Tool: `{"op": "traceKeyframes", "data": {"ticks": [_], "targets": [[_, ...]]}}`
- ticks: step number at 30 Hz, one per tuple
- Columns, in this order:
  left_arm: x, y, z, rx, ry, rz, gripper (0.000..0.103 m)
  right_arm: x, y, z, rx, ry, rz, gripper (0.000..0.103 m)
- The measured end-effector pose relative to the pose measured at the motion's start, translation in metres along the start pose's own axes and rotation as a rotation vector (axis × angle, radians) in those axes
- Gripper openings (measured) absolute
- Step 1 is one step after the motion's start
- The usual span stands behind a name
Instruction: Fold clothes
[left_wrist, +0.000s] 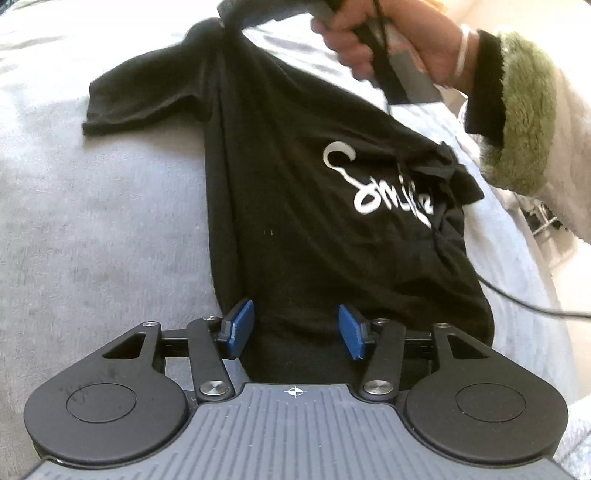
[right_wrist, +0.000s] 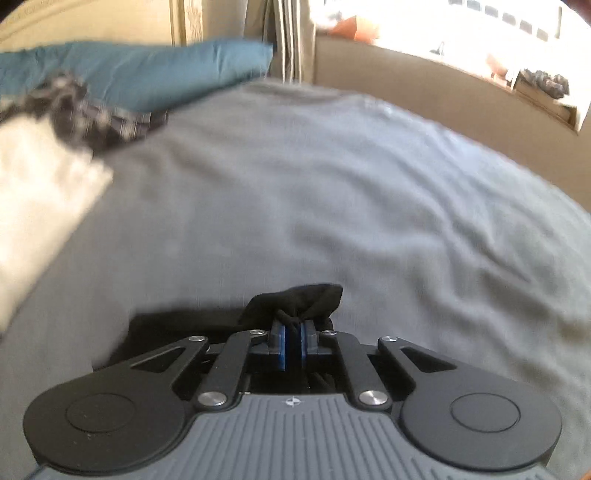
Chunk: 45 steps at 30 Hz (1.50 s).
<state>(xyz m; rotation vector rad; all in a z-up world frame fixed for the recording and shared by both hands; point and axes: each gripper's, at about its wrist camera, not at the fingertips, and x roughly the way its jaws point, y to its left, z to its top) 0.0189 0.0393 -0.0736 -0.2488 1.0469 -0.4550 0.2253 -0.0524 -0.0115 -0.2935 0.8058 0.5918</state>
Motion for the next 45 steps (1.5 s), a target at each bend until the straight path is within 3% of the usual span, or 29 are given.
{"op": "traceKeyframes", "data": {"ticks": [4,8,11,13,17,19,24,26,32,33,34,35,36,37,45], "targets": [[0.0,0.004,0.009,-0.027,-0.034,0.038,0.051,0.012,0.009,0.022,-0.041,-0.081,-0.036,0.007],[0.0,0.005,0.011,-0.064,-0.042,0.055,0.053,0.054,0.008,0.026,-0.023,0.03,-0.04,0.009],[-0.002,-0.001,0.006,-0.047,-0.043,0.06,0.054,0.037,-0.012,0.023,0.07,0.027,-0.051,0.029],[-0.004,-0.004,0.003,-0.045,-0.044,0.057,0.054,-0.011,-0.05,0.011,0.223,-0.006,-0.012,0.045],[-0.007,-0.007,0.002,-0.059,-0.047,0.046,0.055,-0.108,-0.129,-0.013,0.531,-0.074,0.067,0.05],[-0.011,-0.006,0.002,-0.054,-0.057,0.05,0.055,-0.157,-0.168,-0.026,0.685,-0.108,0.107,0.066],[-0.017,-0.011,0.003,-0.01,-0.082,0.07,0.055,-0.236,-0.211,-0.118,0.981,-0.092,0.062,0.075],[-0.014,-0.016,0.002,0.011,-0.074,0.073,0.055,-0.235,-0.212,-0.152,0.996,-0.037,-0.001,0.079],[-0.008,-0.032,-0.006,0.062,-0.048,0.097,0.056,-0.16,-0.218,-0.218,0.99,0.176,-0.14,0.078],[-0.007,-0.033,-0.007,0.061,-0.041,0.106,0.056,-0.15,-0.217,-0.221,0.989,0.185,-0.145,0.074],[-0.006,-0.034,-0.008,0.058,-0.032,0.112,0.056,-0.139,-0.216,-0.223,0.988,0.193,-0.15,0.057],[-0.005,-0.035,-0.01,0.061,-0.028,0.119,0.056,-0.129,-0.215,-0.225,0.986,0.201,-0.155,0.049],[-0.004,-0.036,-0.011,0.064,-0.025,0.125,0.056,-0.126,-0.211,-0.22,0.955,0.187,-0.163,0.027],[-0.005,-0.037,-0.012,0.07,-0.026,0.132,0.056,-0.124,-0.208,-0.212,0.924,0.163,-0.16,0.014],[-0.003,-0.036,-0.008,0.058,-0.036,0.133,0.056,-0.112,-0.223,-0.137,0.818,-0.039,-0.161,0.009]]}}
